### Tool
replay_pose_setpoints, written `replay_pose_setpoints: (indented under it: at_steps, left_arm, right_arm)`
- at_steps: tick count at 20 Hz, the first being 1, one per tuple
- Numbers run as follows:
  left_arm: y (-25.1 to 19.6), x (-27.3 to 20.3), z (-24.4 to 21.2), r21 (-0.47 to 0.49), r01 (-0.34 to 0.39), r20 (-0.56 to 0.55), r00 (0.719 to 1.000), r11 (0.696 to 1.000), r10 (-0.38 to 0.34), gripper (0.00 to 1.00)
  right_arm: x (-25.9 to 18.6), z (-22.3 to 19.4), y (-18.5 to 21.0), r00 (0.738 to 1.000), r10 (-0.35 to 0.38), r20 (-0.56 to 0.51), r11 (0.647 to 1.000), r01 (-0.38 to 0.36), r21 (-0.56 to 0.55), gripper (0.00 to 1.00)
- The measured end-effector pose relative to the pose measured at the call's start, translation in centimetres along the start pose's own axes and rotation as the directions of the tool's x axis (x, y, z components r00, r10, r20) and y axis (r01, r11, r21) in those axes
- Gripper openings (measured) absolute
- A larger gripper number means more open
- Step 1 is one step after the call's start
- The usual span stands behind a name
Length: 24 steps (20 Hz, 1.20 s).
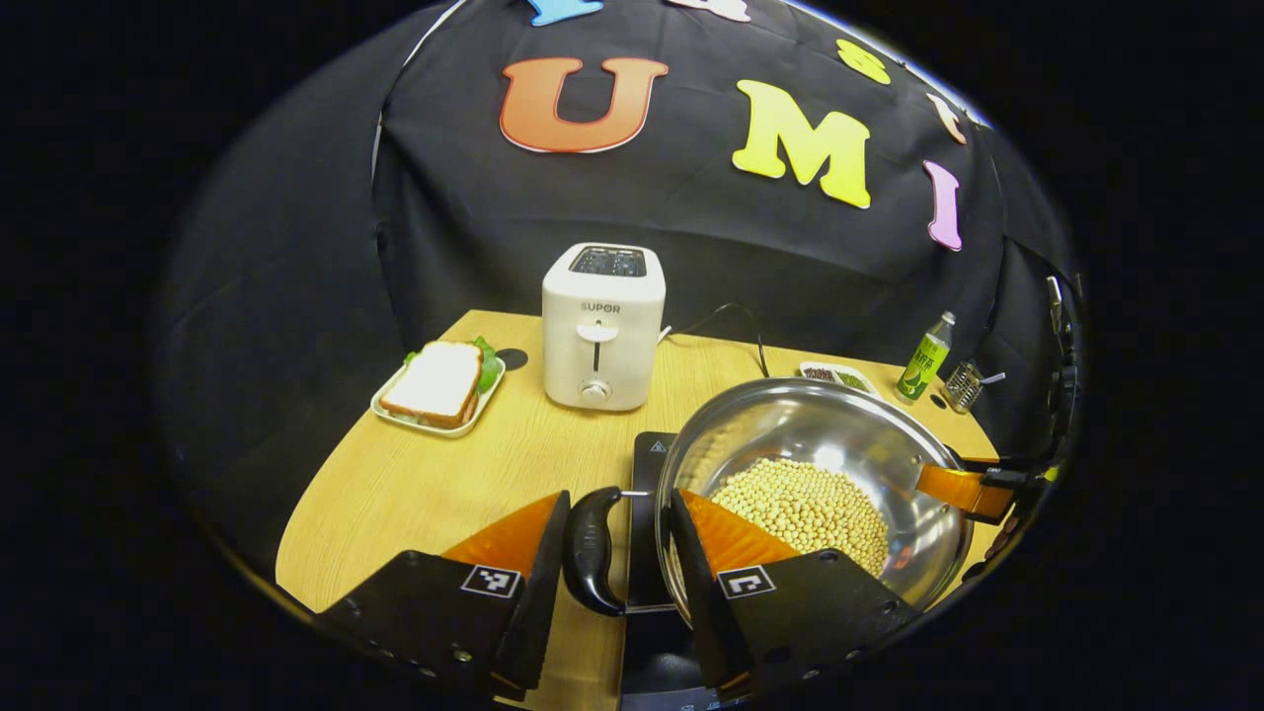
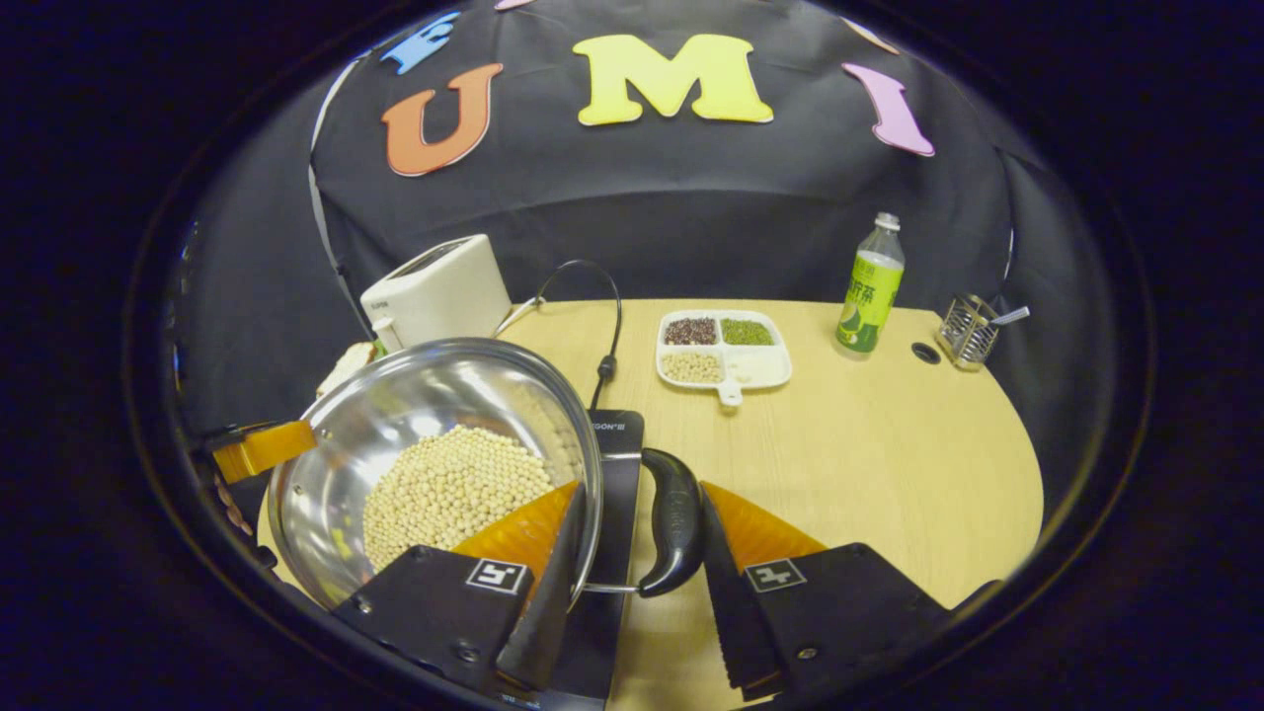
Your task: First push the handle of the pot to place it horizontally, then grasp the pot with both hands and set it on the induction cooktop.
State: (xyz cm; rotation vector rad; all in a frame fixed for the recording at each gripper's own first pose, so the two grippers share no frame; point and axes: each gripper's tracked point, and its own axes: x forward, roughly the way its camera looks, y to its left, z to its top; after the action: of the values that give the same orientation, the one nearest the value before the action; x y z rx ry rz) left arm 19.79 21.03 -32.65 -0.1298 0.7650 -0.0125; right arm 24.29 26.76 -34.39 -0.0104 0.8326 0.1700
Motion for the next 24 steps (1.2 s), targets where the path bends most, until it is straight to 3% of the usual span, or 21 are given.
replay_pose_setpoints:
  at_steps: [6,8,9,10,12,14,15,19,22,24]
  left_arm:
    - [0.1,-1.9,1.8,0.001,-0.005,0.082,0.997,1.0,0.004,0.58]
    - [0.2,-2.6,1.9,0.003,-0.019,0.09,0.996,1.0,0.019,0.64]
    - [0.2,-3.0,1.8,0.007,-0.03,0.094,0.995,1.0,0.029,0.58]
    - [0.3,-3.3,1.9,0.014,-0.041,0.102,0.994,0.999,0.039,0.81]
    - [-0.1,-4.3,1.5,0.04,-0.046,0.116,0.992,0.998,0.042,0.93]
    - [-0.4,-5.4,1.3,0.066,-0.063,0.149,0.988,0.996,0.052,0.98]
    - [-0.6,-6.0,1.0,0.074,-0.072,0.157,0.986,0.995,0.06,0.97]
    - [-1.6,-8.6,1.1,0.066,-0.095,0.243,0.967,0.993,0.077,0.97]
    - [-2.9,-11.0,1.5,0.046,-0.08,0.301,0.951,0.996,0.062,0.97]
    - [-3.8,-12.8,1.9,0.05,-0.084,0.345,0.936,0.995,0.062,0.97]
  right_arm:
    - [0.0,-0.1,-0.1,1.0,0.007,0.025,1.0,-0.006,-0.029,0.71]
    - [-0.3,-0.1,-0.1,0.999,0.005,0.043,0.998,-0.002,-0.055,0.73]
    - [-0.5,-0.2,0.0,0.999,0.006,0.051,0.998,-0.003,-0.068,0.75]
    - [-0.8,-0.1,-0.1,0.998,0.001,0.066,0.997,0.004,-0.079,0.79]
    - [-1.6,0.7,-0.4,0.992,-0.007,0.126,0.995,0.019,-0.094,0.79]
    - [-2.7,1.5,-0.7,0.982,-0.004,0.188,0.995,0.023,-0.101,0.82]
    - [-3.3,1.8,-1.2,0.977,-0.013,0.215,0.995,0.034,-0.094,0.78]
    - [-6.8,2.8,-1.9,0.952,0.01,0.306,0.996,0.017,-0.084,0.82]
    - [-9.7,3.1,-3.3,0.931,-0.006,0.364,0.996,0.037,-0.078,0.97]
    - [-11.6,3.4,-4.0,0.917,-0.007,0.399,0.996,0.042,-0.079,0.97]
